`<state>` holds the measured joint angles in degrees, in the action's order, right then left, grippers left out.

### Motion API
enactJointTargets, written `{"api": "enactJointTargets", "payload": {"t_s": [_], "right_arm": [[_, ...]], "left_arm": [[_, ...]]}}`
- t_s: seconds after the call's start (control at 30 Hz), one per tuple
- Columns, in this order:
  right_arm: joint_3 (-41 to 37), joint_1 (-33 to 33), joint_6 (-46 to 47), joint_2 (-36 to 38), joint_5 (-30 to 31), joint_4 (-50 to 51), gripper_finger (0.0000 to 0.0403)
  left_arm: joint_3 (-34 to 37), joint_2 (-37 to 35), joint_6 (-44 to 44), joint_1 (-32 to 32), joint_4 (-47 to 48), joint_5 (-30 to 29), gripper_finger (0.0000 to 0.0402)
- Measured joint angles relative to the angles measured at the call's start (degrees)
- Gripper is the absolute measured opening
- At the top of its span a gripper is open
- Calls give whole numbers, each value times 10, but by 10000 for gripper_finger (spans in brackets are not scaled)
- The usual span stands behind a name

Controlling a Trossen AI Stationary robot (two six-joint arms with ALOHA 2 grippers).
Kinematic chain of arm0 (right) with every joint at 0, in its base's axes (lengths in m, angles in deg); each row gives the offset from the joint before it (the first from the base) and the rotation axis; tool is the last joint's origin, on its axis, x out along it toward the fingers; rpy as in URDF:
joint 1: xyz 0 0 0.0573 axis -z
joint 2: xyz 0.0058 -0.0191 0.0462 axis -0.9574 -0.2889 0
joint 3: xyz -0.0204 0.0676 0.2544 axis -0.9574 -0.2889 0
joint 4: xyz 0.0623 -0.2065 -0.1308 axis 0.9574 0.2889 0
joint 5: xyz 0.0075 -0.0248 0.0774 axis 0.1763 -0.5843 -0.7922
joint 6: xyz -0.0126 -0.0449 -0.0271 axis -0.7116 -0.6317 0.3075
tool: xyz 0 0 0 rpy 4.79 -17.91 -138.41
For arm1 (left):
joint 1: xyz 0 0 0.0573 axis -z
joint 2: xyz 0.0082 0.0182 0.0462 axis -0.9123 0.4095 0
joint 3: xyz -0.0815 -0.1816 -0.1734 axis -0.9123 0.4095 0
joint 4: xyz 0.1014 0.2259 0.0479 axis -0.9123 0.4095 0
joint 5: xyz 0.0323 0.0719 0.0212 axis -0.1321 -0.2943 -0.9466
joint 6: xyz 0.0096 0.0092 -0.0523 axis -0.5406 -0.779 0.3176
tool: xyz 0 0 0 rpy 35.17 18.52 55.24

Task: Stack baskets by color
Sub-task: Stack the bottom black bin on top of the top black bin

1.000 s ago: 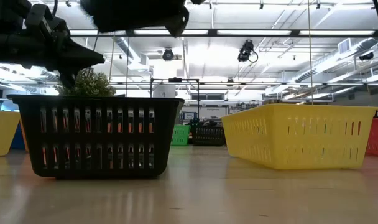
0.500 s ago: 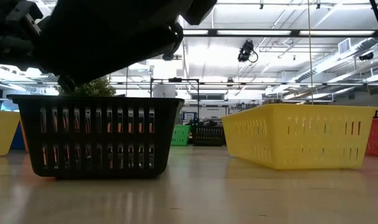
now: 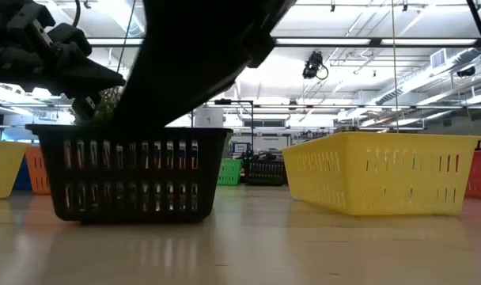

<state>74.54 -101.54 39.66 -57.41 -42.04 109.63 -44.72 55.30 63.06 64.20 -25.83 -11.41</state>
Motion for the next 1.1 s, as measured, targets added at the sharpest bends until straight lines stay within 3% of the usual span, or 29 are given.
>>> {"api": "enactJointTargets", "payload": {"t_s": [0.1,0.17,0.37,0.5,0.67,0.8,0.93,1.1], "right_arm": [[0,9,-17,-1,-23,25,19],[1,14,-31,5,-7,55,16],[-7,34,-81,78,133,221,10],[-86,90,-144,176,125,225,10],[-250,218,-245,321,89,101,10],[-387,347,-324,404,1,-77,10],[-482,459,-407,431,-79,-248,10],[-511,537,-443,430,-147,-294,10]], "left_arm": [[0,0,4,0,3,0,24],[0,0,4,0,9,0,26],[0,0,8,0,14,-1,22],[0,0,8,0,15,-2,19],[0,0,8,0,17,-5,25],[0,0,4,0,16,-7,26],[0,0,-18,0,10,-15,22],[0,0,-26,0,-18,-16,23]]}}
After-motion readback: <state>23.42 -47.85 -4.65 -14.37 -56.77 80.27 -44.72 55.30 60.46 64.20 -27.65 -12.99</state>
